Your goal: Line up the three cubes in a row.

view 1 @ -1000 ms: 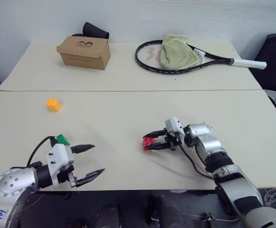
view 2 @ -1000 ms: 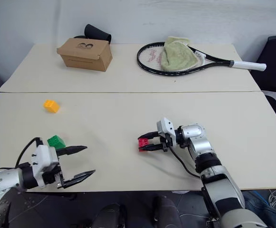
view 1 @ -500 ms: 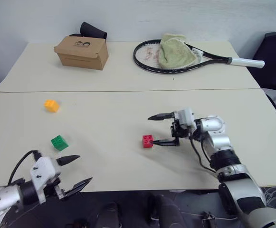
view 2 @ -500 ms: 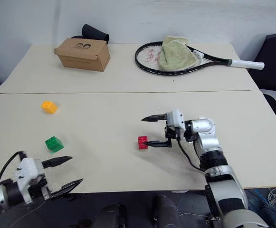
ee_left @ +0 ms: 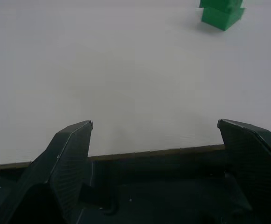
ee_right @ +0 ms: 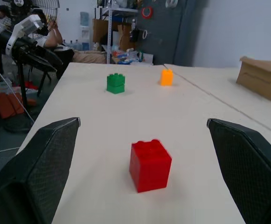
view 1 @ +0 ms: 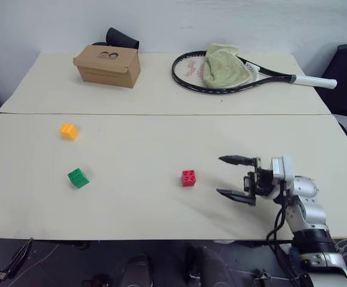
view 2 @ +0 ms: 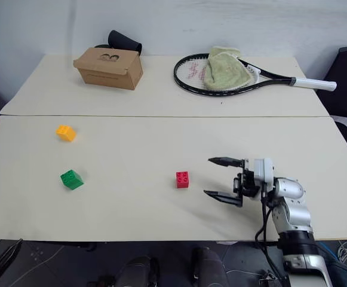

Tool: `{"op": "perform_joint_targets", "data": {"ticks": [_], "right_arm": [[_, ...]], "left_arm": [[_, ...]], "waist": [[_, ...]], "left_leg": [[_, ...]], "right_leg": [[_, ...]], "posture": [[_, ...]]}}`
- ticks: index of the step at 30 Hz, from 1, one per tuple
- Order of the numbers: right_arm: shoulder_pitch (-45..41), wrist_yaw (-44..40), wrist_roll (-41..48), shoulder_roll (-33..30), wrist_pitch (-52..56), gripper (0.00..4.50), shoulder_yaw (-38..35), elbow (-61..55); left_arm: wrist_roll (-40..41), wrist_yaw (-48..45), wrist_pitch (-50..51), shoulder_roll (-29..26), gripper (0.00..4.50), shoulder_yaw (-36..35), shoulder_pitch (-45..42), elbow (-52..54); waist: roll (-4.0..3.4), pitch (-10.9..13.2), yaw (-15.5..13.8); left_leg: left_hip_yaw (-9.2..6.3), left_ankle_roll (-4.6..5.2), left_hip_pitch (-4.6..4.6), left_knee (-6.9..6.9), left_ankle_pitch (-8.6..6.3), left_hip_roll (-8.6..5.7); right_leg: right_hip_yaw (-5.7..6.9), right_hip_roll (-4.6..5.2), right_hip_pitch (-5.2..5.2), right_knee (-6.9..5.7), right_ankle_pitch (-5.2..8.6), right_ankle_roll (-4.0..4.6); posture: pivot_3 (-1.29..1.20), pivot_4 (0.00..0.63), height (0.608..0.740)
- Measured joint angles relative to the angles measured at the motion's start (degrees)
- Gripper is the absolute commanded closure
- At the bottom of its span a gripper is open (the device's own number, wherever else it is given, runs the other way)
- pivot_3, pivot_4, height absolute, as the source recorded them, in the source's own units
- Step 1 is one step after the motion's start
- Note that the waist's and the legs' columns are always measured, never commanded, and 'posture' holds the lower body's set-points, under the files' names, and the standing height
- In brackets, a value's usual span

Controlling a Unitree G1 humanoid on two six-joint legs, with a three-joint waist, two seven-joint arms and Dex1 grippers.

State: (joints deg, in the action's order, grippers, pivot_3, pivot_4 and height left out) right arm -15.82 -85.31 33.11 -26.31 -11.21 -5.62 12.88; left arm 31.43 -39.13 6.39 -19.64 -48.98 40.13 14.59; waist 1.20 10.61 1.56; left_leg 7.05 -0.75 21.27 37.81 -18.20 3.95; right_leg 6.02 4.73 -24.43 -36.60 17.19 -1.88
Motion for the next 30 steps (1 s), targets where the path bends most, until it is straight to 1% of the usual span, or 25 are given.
{"op": "perform_joint_targets", "data": {"ticks": [4,5,6,7,10,12,15,19,22,24,30], "right_arm": [[-1.0,2.0,-0.3,0.2,-0.2,0.03,0.0,-1.4],[-1.3,2.1,-0.4,0.2,-0.2,0.03,0.1,-1.4],[-1.4,1.7,-0.6,0.1,-0.3,0.03,0.3,-1.4],[-1.5,1.4,-0.8,0.1,-0.3,0.03,0.8,-1.4],[-1.6,0.2,-1.7,0.1,-0.8,0.03,1.6,-0.7],[-2.0,0.0,-1.8,0.2,-1.1,0.03,2.1,0.4],[-2.7,-0.2,-2.2,0.6,-1.2,0.03,2.9,0.9],[-3.1,-0.5,-2.2,1.0,-1.4,0.03,2.9,0.9],[-2.9,-0.6,-2.2,1.7,-1.3,0.03,3.1,0.5],[-2.5,-0.7,-2.1,1.8,-1.3,0.03,3.3,-0.3],[-0.7,-0.5,-2.1,2.0,-1.2,0.03,3.4,-1.7]], "left_arm": [[1.5,13.4,9.8,4.5,0.0,7.2,-3.9,14.6],[1.3,16.2,11.1,5.4,0.0,8.7,-5.2,17.0],[0.5,21.5,13.3,7.6,0.0,11.1,-7.6,21.2],[-0.3,24.8,14.6,9.1,0.0,13.0,-9.3,23.5],[-6.1,37.5,19.2,15.4,0.0,18.9,-13.2,30.3],[-10.0,44.1,21.8,18.5,0.0,22.6,-15.0,32.1],[-14.4,49.7,24.4,20.8,0.0,26.9,-17.1,32.4],[-16.9,52.7,25.5,23.0,0.0,30.0,-20.6,31.4],[-21.6,55.5,25.5,22.8,0.0,32.6,-25.2,27.2],[-25.0,56.9,25.5,21.8,0.0,34.2,-28.4,24.2],[-30.3,59.9,25.5,22.5,0.0,36.3,-33.4,20.0]], "waist": [[0.04,0.0,0.0],[0.05,0.0,0.0],[0.05,0.0,0.0],[0.07,0.0,-0.1],[0.08,0.0,0.1],[0.08,0.0,0.2],[0.08,0.0,0.1],[0.09,0.0,-0.1],[0.09,0.0,-0.4],[0.09,0.0,-0.8],[0.09,0.0,-1.4]], "left_leg": [[-0.01,0.01,-0.07,0.02,0.06,-0.02],[-0.01,0.0,-0.07,0.03,0.07,-0.02],[-0.01,0.0,-0.08,0.03,0.07,-0.03],[-0.01,0.0,-0.08,0.03,0.07,-0.04],[0.04,-0.01,-0.1,0.04,0.07,-0.05],[0.05,-0.01,-0.14,0.05,0.07,-0.05],[0.03,-0.01,-0.12,0.1,0.07,-0.05],[0.0,0.0,-0.08,0.16,0.06,-0.07],[-0.03,0.0,-0.08,0.19,0.07,-0.09],[-0.04,0.0,-0.07,0.22,0.07,-0.08],[0.0,0.0,-0.08,0.24,0.07,-0.06]], "right_leg": [[-0.07,-0.01,0.05,-0.12,-0.04,-0.05],[-0.07,-0.03,0.06,-0.12,-0.04,-0.05],[-0.09,-0.03,0.07,-0.14,-0.04,-0.05],[-0.09,-0.04,0.07,-0.16,-0.04,-0.06],[-0.13,-0.08,0.08,-0.16,-0.05,-0.07],[-0.16,-0.13,0.07,-0.17,-0.05,-0.07],[-0.16,-0.16,0.06,-0.18,-0.05,-0.07],[-0.14,-0.15,0.07,-0.19,-0.05,-0.07],[-0.12,-0.15,0.08,-0.22,-0.05,-0.07],[-0.1,-0.14,0.08,-0.24,-0.05,-0.07],[-0.11,-0.13,0.07,-0.26,-0.05,-0.07]], "posture": [[0.0,0.15,0.74],[0.0,0.15,0.74],[0.0,0.15,0.74],[0.0,0.15,0.74],[0.0,0.15,0.74],[0.0,0.15,0.74],[0.0,0.15,0.74],[0.0,0.15,0.74],[0.0,0.15,0.74],[0.0,0.15,0.74],[0.0,0.15,0.74]]}}
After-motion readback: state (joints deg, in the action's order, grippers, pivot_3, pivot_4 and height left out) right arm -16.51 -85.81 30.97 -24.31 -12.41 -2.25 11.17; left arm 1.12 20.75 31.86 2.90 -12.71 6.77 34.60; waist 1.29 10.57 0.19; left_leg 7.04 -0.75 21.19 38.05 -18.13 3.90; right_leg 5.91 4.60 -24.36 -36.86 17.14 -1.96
